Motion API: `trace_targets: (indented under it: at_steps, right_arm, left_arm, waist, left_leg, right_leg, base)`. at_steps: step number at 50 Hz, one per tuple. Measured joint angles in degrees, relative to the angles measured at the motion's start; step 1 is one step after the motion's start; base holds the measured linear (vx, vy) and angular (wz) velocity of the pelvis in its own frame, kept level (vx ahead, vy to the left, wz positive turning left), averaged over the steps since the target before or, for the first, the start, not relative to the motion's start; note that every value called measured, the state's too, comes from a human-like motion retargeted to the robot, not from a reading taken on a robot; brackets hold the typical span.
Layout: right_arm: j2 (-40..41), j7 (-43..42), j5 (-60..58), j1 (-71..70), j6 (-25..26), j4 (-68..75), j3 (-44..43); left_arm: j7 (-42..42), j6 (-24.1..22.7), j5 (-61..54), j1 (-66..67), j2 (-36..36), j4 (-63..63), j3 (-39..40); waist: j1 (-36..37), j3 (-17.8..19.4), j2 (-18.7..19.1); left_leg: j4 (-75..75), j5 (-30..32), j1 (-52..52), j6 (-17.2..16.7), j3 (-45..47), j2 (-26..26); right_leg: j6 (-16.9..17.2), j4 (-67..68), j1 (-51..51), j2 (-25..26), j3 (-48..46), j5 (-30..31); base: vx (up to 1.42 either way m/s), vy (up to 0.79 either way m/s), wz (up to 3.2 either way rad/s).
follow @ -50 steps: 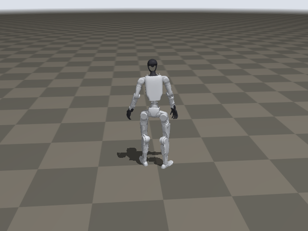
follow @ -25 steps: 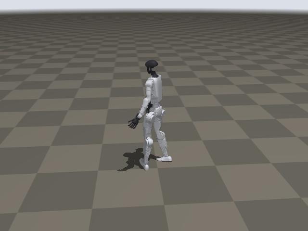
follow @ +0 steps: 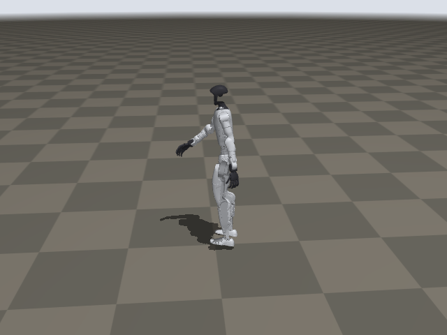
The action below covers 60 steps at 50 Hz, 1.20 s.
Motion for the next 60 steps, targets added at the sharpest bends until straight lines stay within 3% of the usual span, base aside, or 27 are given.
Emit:
trace_targets:
  at_steps: [8,17,25,27,28,30,33,38,41,47,51,55,60]
  right_arm:
    - [1.71,4.17,-1.94,14.3,0.7,1.29,-0.78]
    - [6.66,9.3,-5.84,28.81,1.18,12.61,0.51]
    - [6.98,11.19,-5.94,32.17,0.23,13.34,0.41]
    - [7.02,10.3,-6.2,31.17,1.29,13.07,0.08]
    - [7.3,7.92,-7.75,29.58,4.35,13.28,0.27]
    - [7.76,6.6,-8.36,28.37,5.77,12.94,0.15]
    - [7.66,6.14,-7.83,27.3,6.16,12.08,0.56]
    - [7.02,6.97,-6.47,26.84,5.62,9.37,2.97]
    - [6.91,7.67,-7.31,26.87,5.33,8.05,3.44]
    - [8.08,6.83,-10.92,23.16,5.42,9.49,2.46]
    - [8.77,5.67,-13.15,16.94,6.02,12.16,1.69]
    - [8.41,4.23,-14.94,8.78,7.12,12.82,1.77]
    - [6.22,1.31,-13.5,-0.16,6.74,8.46,2.55]
  left_arm:
    - [-2.09,0.02,7.43,-10.53,2.76,-3.24,-6.68]
    - [-2.33,-3.78,13.52,-29.82,4.31,-11.11,-18.81]
    - [-2.7,-8.39,12.57,-43.85,6.96,-21.76,-26.43]
    - [-2.47,-8.55,12.38,-45.85,7.99,-23.31,-26.93]
    - [-1.56,-7.36,12.42,-47.31,8.39,-23.5,-26.47]
    - [-1.29,-7.13,12.21,-48.05,9.29,-23.87,-26.68]
    - [-0.97,-6.61,11.26,-47.21,9.67,-22.98,-26.98]
    - [-1.22,-3.68,11.24,-41.67,8.89,-18.6,-25.32]
    - [-0.7,-2.09,12.24,-36.46,7.78,-14.92,-22.59]
    - [2.65,-0.87,10.38,-23.59,6.48,-8.48,-12.77]
    - [4.26,-0.87,7.28,-15.02,5.86,-5.34,-4.98]
    - [4.52,-0.39,4.43,-8.01,4.56,-3.43,0.36]
    - [2.23,0.48,4.3,-1.61,1.48,-3.35,0.89]
  waist:
    - [-5.13,-2.46,-1.25]
    - [-9.88,-3.21,1.03]
    - [-16.39,2.04,2.23]
    - [-17.14,3.82,2.08]
    - [-17.07,4.95,2.02]
    - [-16.72,6.06,1.95]
    - [-16.01,6.85,2.09]
    - [-11.55,4.05,4.22]
    - [-8.37,1.55,4.86]
    - [-3.21,-1.8,3.91]
    - [-0.18,-2.25,2.76]
    - [2.25,-0.57,1.91]
    - [4.33,3.32,2.92]
  left_leg:
    - [7.55,-4.4,6.56,1.45,1.84,-0.04]
    - [2.14,-2.27,12.74,-1.94,-4.46,1.83]
    - [-2.89,-7.11,12.52,-4.03,-7.58,1.87]
    - [-3.46,-7.2,12.33,-4.45,-6.71,1.78]
    - [-3.7,-7.2,11.92,-5.04,-5.57,2.1]
    - [-4.0,-6.87,11.29,-6.47,-3.79,3.09]
    - [-3.91,-6.02,10.11,-5.98,-2.59,2.02]
    - [-3.21,-3.53,4.97,-3.98,1.28,3.49]
    - [-2.89,-2.48,2.33,-3.42,3.25,4.89]
    - [-3.66,-0.54,-0.53,-4.61,6.83,5.92]
    - [-4.77,1.42,-2.19,-6.28,10.06,5.48]
    - [-5.56,4.01,-4.43,-7.78,13.63,4.47]
    - [-5.95,8.53,-7.63,-9.34,15.97,4.69]
  right_leg:
    - [1.23,0.48,-3.43,-3.21,-9.55,1.62]
    - [1.28,-1.14,-6.37,-3.43,-20.04,5.72]
    - [2.14,-3.15,-7.95,-4.62,-24.85,13.68]
    - [2.85,-3.73,-8.65,-4.28,-22.16,16.27]
    - [2.85,-4.3,-9.38,-3.35,-19.4,17.39]
    - [2.85,-4.3,-10.31,-1.29,-12.84,16.8]
    - [2.85,-1.69,-9.55,-1.91,-6.64,11.68]
    - [-5.71,10.23,-9.48,-1.43,-9.0,3.73]
    - [-8.31,19.95,-9.22,-0.07,-7.38,-1.3]
    - [-7.53,26.85,-2.7,4.09,-0.6,-7.12]
    - [-6.02,21.39,3.51,5.43,2.64,-5.22]
    - [-5.23,10.7,7.93,4.38,3.61,-7.15]
    - [-4.32,2.72,8.28,3.99,5.41,-8.53]
  base:
    - [-0.22,0.01,1.18]
    - [-0.33,0.15,0.99]
    - [-0.44,0.26,0.51]
    - [-0.46,0.18,-0.26]
    - [-0.48,0.07,-0.59]
    - [-0.45,0.04,-0.65]
    - [-0.39,0.27,-0.48]
    - [-0.37,0.2,-0.78]
    - [-0.31,0.07,-0.68]
    - [-0.3,-0.02,-0.52]
    - [-0.38,-0.07,-0.59]
    - [-0.48,-0.11,-0.56]
    - [-0.54,-0.13,-0.42]
